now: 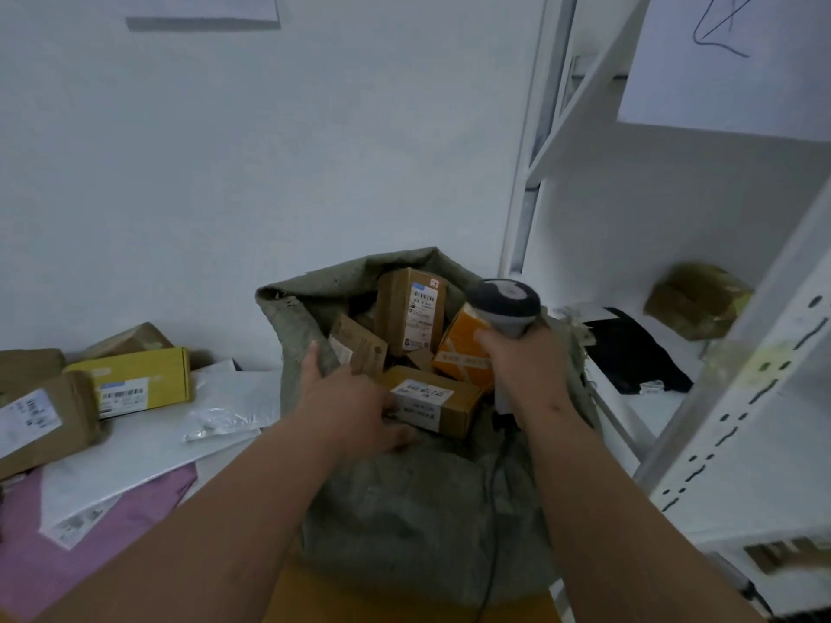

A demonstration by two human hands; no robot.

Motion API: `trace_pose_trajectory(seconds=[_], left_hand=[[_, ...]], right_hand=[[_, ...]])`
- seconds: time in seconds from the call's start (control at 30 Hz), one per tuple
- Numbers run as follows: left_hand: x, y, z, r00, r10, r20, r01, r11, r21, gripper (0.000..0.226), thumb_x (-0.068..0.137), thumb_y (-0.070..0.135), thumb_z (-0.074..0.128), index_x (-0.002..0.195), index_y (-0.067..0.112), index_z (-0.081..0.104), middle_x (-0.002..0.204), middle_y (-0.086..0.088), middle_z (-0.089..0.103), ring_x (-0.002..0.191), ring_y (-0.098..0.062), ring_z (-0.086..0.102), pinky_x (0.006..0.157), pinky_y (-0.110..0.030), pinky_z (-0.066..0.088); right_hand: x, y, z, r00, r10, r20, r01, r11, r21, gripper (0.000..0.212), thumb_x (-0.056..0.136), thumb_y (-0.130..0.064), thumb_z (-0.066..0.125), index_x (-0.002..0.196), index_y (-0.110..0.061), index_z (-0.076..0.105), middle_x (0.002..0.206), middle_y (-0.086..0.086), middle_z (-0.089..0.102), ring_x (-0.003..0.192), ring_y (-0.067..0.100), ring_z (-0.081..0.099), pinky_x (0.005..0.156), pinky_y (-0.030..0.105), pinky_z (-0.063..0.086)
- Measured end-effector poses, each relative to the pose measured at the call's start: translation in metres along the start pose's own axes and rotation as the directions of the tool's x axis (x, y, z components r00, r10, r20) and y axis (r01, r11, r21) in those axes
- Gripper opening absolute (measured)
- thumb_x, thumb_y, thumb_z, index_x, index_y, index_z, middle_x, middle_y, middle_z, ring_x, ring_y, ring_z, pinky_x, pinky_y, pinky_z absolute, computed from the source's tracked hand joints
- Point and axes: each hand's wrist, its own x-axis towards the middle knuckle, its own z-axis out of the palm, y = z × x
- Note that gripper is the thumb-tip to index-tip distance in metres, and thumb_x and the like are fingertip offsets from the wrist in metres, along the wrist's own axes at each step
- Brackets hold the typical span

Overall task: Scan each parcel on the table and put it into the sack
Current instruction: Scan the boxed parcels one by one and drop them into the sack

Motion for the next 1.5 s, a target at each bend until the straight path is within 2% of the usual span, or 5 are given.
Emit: trace_pose_trajectory(seconds=[0.17,0.47,0.6,0.83,1.5], left_hand=[[-0.028,-0.026,0.015,0.996,-0.026,0.084,0.019,0.996,0.085,0.041,0.087,0.066,0.045,0.096,0.033,0.067,0.114,0.014,0.062,0.134,-0.017,0.038,0.108,-0.063,-0.023],[-0.092,-0.095,0.045,0.967,-0.132,0.217,0.102,0.984,0.144,0.041,0.09,0.063,0.04,0.069,0.031,0.055,0.099,0.007,0.058,0.133,-0.019,0.035,0.106,-0.066,-0.023],[-0.113,-0.099,0.056,0.993,-0.107,0.047,0.105,0.994,0.044,0.038,0.093,0.055,0.039,0.08,0.031,0.066,0.096,0.01,0.056,0.125,-0.017,0.041,0.109,-0.065,-0.019],[-0.129,-0.121,0.054,0.951,-0.233,-0.204,0.191,0.959,-0.208,0.041,0.094,0.051,0.043,0.135,0.047,0.045,0.161,0.005,0.017,0.147,-0.025,0.012,0.114,-0.06,-0.001],[-0.177,-0.254,0.135,0.682,-0.717,0.142,0.693,0.572,-0.438,0.057,0.093,0.055,0.044,0.147,0.039,0.034,0.161,0.004,0.019,0.147,-0.026,0.013,0.116,-0.051,0.014]], right_hand=[[-0.048,0.01,0.028,0.919,0.178,0.352,-0.14,0.981,-0.132,0.02,0.086,-0.024,0.071,0.104,-0.025,0.061,0.097,0.0,0.064,0.089,0.017,0.061,0.088,0.04,0.056],[-0.137,0.027,0.067,0.69,0.579,0.435,-0.455,0.813,-0.362,0.061,0.087,-0.033,0.073,0.138,-0.017,0.042,0.112,0.016,0.056,0.096,0.034,0.064,0.081,0.047,0.06],[-0.162,0.026,0.071,0.732,0.528,0.431,-0.438,0.849,-0.297,0.042,0.091,-0.027,0.069,0.125,-0.01,0.051,0.1,0.017,0.065,0.085,0.032,0.072,0.078,0.048,0.062],[-0.172,0.0,0.094,0.877,0.315,0.362,-0.324,0.945,-0.038,0.019,0.088,-0.018,0.067,0.099,-0.002,0.065,0.083,0.021,0.072,0.073,0.034,0.071,0.073,0.049,0.061],[-0.187,-0.012,0.275,0.746,0.191,0.638,-0.324,0.941,0.096,0.019,0.088,-0.014,0.069,0.072,-0.006,0.065,0.068,0.009,0.066,0.06,0.018,0.068,0.058,0.03,0.055]])
